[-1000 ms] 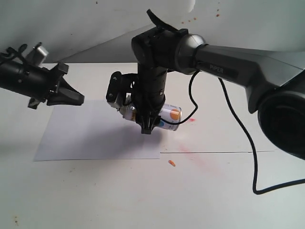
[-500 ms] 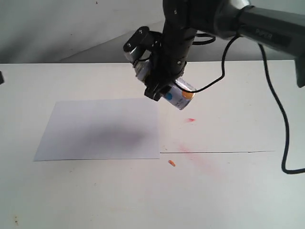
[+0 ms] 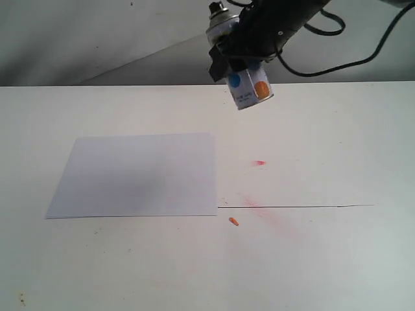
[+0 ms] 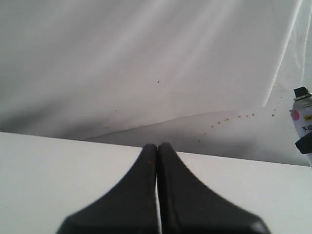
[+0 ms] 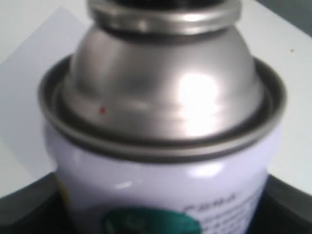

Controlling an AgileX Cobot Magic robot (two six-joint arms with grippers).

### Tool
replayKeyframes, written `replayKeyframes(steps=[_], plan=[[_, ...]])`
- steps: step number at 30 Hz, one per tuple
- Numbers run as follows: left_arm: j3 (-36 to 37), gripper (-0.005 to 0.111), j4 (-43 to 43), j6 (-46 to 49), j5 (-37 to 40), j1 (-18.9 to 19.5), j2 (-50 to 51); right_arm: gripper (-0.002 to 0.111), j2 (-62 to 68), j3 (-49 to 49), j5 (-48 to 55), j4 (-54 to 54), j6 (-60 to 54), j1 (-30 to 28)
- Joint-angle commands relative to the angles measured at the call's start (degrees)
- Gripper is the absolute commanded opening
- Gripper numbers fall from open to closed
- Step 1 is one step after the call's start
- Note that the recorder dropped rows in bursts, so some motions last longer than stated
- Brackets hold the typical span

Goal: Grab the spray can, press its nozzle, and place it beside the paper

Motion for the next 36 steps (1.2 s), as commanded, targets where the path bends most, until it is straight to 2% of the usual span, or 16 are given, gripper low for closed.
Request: replayKeyframes(steps=[1,9,15,23,26,28,33,36], plan=[[2.2,0.0,2.7,0.2,0.3,0.1,-5.2,0.0,-6.9,6.0,-8.9,3.0,0.2,-0.4],[2.8,0.0,6.0,0.2,0.5,0.1,-6.3,0.0,-20.2,21.7,-26.4,8.3,-7.0,-0.4],[3.1,0.0,6.0,0.0,0.5,0.1,-6.2,0.0,-29.5,37.3,-42.5,10.7,-9.3,-0.4],[9.6,0.0,4.2,-0.7,1.6,0.1,-6.1,0.0,-37.1,56.9,-62.6,10.7,-9.3,0.0],[10.3,0.0,3.3,-0.7,2.8,0.1,-6.1,0.0,-37.4,63.7,-71.9,9.6,-9.1,2.2],[10.3,0.0,3.1,-0.7,3.5,0.1,-6.1,0.0,-37.2,67.3,-78.0,4.9,-5.9,4.2],[10.3,0.0,2.8,-1.5,3.9,0.1,-6.1,0.0,-34.6,72.6,-88.4,-11.6,12.6,5.4],[10.3,0.0,2.8,-1.7,3.9,0.1,-6.1,0.0,-30.8,72.7,-91.3,-12.1,14.9,5.1]])
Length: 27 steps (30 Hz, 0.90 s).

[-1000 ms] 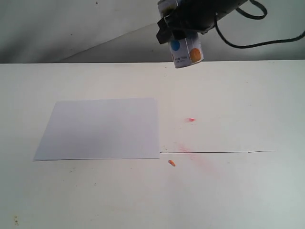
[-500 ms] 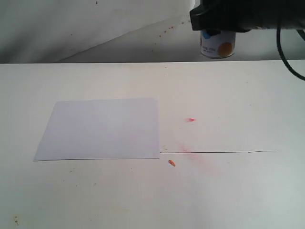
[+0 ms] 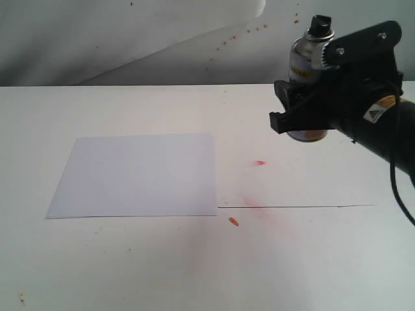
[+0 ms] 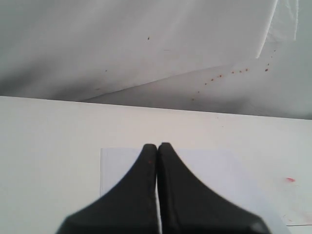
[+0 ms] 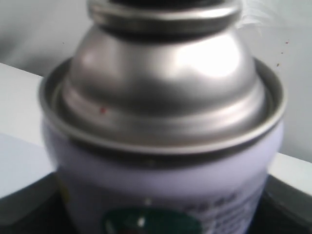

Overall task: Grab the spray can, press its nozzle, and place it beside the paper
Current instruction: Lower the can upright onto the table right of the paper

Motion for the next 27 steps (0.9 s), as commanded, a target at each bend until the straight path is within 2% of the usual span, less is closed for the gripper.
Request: replayKeyframes(steps=[1,6,19,27], plan=[[0.1,0.0,-0.7,-1.0,0.5,0.1,-0.2,0.0,4.7,0.3,-9.8,-4.4,5.5,-0.1],[0.1,0.0,-0.7,-1.0,0.5,0.1,-0.2,0.0,13.3,-0.3,-20.0,-6.8,5.8,-0.1],[0.1,0.0,-0.7,-0.9,0.3,0.1,-0.2,0.0,30.9,-13.2,-20.7,-11.0,6.4,-0.5],[0.1,0.0,-0.7,-0.7,0.3,0.1,-0.2,0.0,38.6,-20.1,-23.2,-11.9,13.2,-1.9]])
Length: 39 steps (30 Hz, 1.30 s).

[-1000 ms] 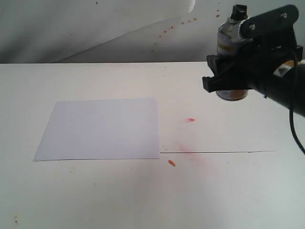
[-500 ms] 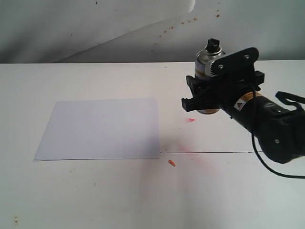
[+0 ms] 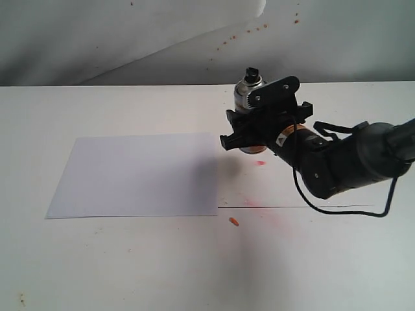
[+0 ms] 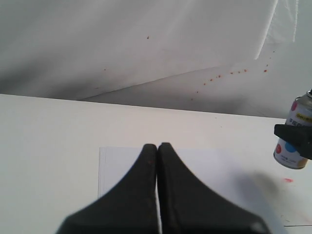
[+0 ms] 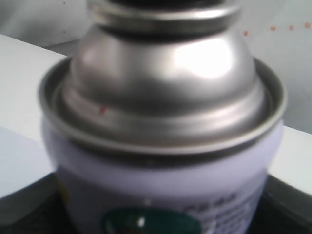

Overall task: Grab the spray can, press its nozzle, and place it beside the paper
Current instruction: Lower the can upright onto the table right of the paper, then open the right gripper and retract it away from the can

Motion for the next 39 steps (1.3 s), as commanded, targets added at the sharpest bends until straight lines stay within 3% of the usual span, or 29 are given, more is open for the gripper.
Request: replayKeyframes(steps=[1,22,29,32,33,35,39], plan=[[0.1,0.0,-0.7,-0.1,0.1,0.1,-0.2,0.0,2.9,-3.3,-6.3,-1.9,4.3,-1.5],[0.1,0.0,-0.7,-0.1,0.1,0.1,-0.2,0.002,8.2,-4.2,-7.7,-2.4,5.1,-1.7],[0.1,0.0,-0.7,-0.1,0.1,0.1,-0.2,0.039,8.2,-4.2,-7.7,-2.4,5.1,-1.7],[0.1,0.0,-0.7,-0.1,0.1,0.1,-0.2,0.064,8.2,-4.2,-7.7,-2.4,5.5,-1.6],[0.1,0.0,-0.7,-0.1,0.1,0.1,-0.2,0.078,8.2,-4.2,-7.5,-2.3,5.5,-1.6],[0.1,0.0,-0.7,-0.1,0.1,0.1,-0.2,0.086,8.2,-4.2,-5.7,0.0,5.5,-1.6],[0.1,0.0,-0.7,-0.1,0.1,0.1,-0.2,0.087,7.3,-4.2,-4.4,0.3,2.2,-1.6]])
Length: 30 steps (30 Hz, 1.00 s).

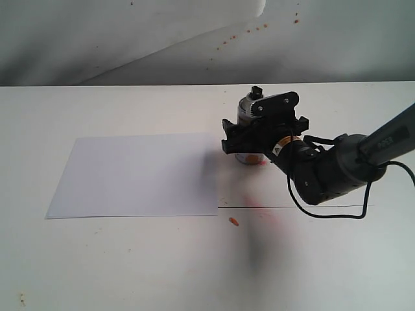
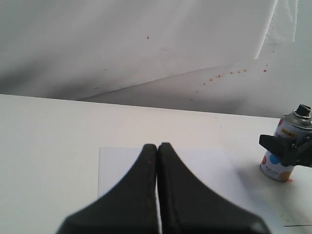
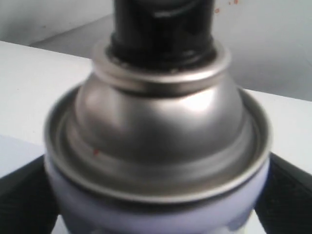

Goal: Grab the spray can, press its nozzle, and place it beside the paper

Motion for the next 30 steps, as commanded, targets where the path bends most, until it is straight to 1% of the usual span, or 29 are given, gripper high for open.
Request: replayKeyframes(steps=[1,5,9,10,14,17,18,19,22,24,26,30], plan=[[0.1,0.0,-0.7,-0.1,0.1,0.1,-0.2,0.087,-2.3,-0.3,0.8,-0.4,-3.3,0.0],[0.1,0.0,-0.7,-0.1,0.1,0.1,-0.2,0.087,-10.0,-0.3,1.1,-0.7,-5.2,0.0],[0.1,0.0,-0.7,-0.1,0.1,0.1,-0.2,0.087,-22.9,-0.3,1.3,-0.7,-10.6,0.0],[0.1,0.0,-0.7,-0.1,0.1,0.1,-0.2,0.087,-27.0,-0.3,2.7,-0.7,-10.7,0.0],[0.1,0.0,-0.7,-0.1,0.1,0.1,-0.2,0.087,-35.6,-0.3,7.9,-0.7,-10.7,0.0],[0.1,0.0,-0.7,-0.1,0.1,0.1,-0.2,0.084,-41.4,-0.3,16.5,-0.3,-9.1,0.0],[0.1,0.0,-0.7,-0.1,0.1,0.1,-0.2,0.079,-43.0,-0.3,19.9,-0.2,-8.2,0.0],[0.1,0.0,-0.7,-0.1,0.1,0.1,-0.2,0.072,-44.5,-0.3,23.5,0.6,-7.5,0.0],[0.1,0.0,-0.7,-0.1,0.1,0.1,-0.2,0.036,-48.5,-0.3,33.3,4.4,-7.0,0.0],[0.1,0.0,-0.7,-0.1,0.1,0.1,-0.2,0.016,-50.5,-0.3,36.9,4.9,-7.0,0.0],[0.1,0.0,-0.7,-0.1,0.1,0.1,-0.2,0.0,-52.2,-0.3,38.3,4.9,-7.0,0.0],[0.1,0.0,-0.7,-0.1,0.1,0.1,-0.2,0.0,-55.1,-0.3,38.5,5.3,-6.7,0.0]])
